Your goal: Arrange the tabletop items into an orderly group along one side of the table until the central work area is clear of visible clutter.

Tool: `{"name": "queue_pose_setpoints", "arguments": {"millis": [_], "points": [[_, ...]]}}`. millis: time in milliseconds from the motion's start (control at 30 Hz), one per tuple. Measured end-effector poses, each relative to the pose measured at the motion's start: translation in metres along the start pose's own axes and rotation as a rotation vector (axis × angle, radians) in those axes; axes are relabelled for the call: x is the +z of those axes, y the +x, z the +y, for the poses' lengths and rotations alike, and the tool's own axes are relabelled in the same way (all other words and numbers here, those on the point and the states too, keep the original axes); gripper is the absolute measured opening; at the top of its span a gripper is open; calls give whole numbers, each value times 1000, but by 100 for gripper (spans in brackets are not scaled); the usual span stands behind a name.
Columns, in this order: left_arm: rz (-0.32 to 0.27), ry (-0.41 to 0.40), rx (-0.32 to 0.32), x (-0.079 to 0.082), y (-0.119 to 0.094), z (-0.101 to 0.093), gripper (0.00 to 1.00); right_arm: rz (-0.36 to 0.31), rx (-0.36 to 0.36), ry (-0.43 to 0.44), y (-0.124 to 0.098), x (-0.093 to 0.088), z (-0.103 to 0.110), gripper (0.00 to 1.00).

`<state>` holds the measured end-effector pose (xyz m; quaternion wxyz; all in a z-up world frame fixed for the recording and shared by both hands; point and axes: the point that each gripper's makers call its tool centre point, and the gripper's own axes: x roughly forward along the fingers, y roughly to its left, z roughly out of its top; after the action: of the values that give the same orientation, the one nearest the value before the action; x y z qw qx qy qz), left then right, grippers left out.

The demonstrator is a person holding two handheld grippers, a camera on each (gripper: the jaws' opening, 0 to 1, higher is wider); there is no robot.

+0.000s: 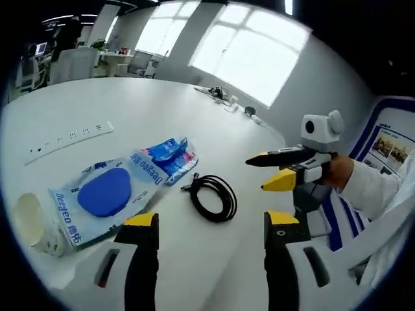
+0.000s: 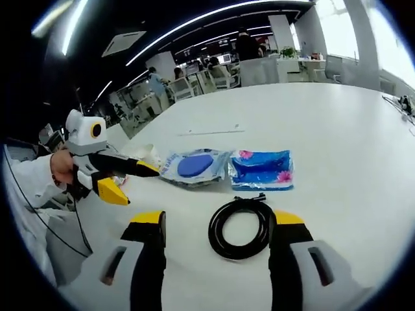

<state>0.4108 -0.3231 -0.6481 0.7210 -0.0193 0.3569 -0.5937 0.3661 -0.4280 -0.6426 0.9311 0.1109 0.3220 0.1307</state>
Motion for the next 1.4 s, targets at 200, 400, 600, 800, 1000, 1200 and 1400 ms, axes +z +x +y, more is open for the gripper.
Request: {"name": "queue_pose_setpoints", "arguments": {"millis": [200,400,600,800,1000,1200,1400], "points": [[-32,-3,14,2,-25,-2,68,-16,26,-14,-2,7,13,69],[-76,1,30,3,-55,-4,72,-27,53,-29,-2,15,28,70],[-115,-5,54,2,-84,-5,74,-35,78,-55,-4,22,42,70],[-150,-16,88,-2,-113,-5,76,-37,114,-79,-4,25,61,70],[-183,-31,118,-8,-140,-6,78,-29,149,-105,-1,25,80,70],[-211,-50,151,-16,-165,-4,79,-12,183,-124,4,24,97,69],[-247,-85,178,-26,-190,1,79,2,222,-144,13,24,117,69]]}}
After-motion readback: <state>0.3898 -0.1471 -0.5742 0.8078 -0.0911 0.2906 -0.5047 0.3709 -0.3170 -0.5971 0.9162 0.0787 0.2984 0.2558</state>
